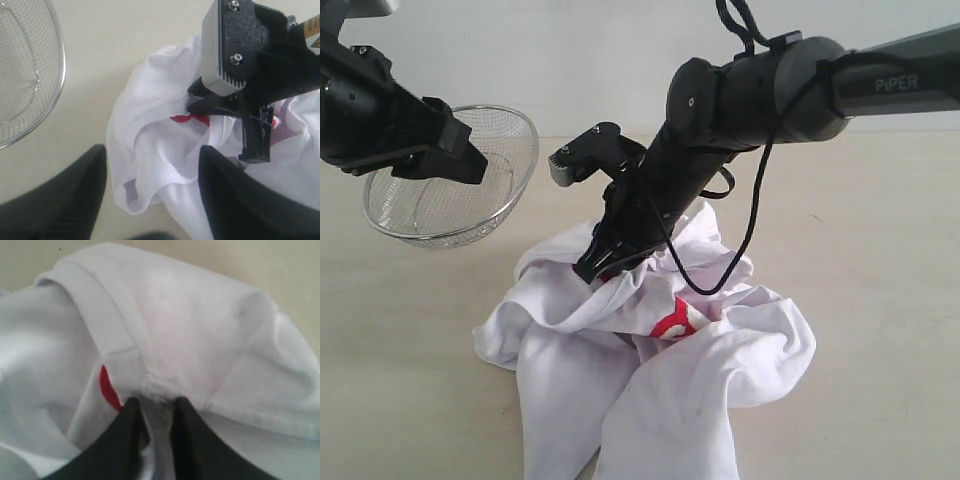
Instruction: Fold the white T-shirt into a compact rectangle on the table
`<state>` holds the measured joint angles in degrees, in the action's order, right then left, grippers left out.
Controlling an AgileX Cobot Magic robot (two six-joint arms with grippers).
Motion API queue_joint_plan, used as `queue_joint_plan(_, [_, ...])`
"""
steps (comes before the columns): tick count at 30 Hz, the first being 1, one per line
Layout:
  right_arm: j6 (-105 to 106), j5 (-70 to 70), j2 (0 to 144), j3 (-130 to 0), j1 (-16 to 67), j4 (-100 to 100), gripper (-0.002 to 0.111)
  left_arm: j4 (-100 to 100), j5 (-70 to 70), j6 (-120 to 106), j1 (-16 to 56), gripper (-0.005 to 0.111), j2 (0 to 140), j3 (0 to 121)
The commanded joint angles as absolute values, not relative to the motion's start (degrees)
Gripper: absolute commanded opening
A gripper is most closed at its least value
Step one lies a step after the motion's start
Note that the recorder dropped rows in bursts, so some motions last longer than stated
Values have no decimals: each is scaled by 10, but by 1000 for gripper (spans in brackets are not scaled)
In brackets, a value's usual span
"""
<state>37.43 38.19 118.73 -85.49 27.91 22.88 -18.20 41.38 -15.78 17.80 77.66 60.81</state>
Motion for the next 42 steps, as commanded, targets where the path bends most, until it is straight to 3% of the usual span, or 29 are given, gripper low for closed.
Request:
queue_joint_plan(1, [371, 385, 1199, -856, 280, 226, 0, -182, 414, -159, 178, 52, 774, 606])
queue_joint_plan(9, [261, 352, 1156, -960, 271, 126, 0, -182, 414, -159, 178, 52, 774, 606])
queue_joint_plan(16, [208, 319, 1156, -1035, 165, 124, 0, -181, 414, -159, 178, 52, 774, 606])
queue_joint_plan(21, [269, 435, 1162, -1035, 145, 200, 3, -181, 403, -159, 178, 52, 774, 606])
queue_joint_plan(23, [331, 483, 1164, -1035, 153, 262, 17, -181, 400, -159, 178, 52, 774, 606])
queue_joint_plan(26, [324, 502, 1166, -1035, 174, 285, 80, -181, 399, -159, 178, 52, 774, 606])
queue_joint_plan(27, [306, 499, 1166, -1035, 179, 283, 85, -181, 399, -159, 178, 52, 774, 606])
queue_joint_plan(34, [291, 504, 1210, -1034, 227, 276, 64, -185, 399, -159, 178, 52, 774, 606])
queue_joint_plan(42, [281, 535, 1230, -1034, 246, 240, 64, -185, 405, -160, 178, 52, 774, 606])
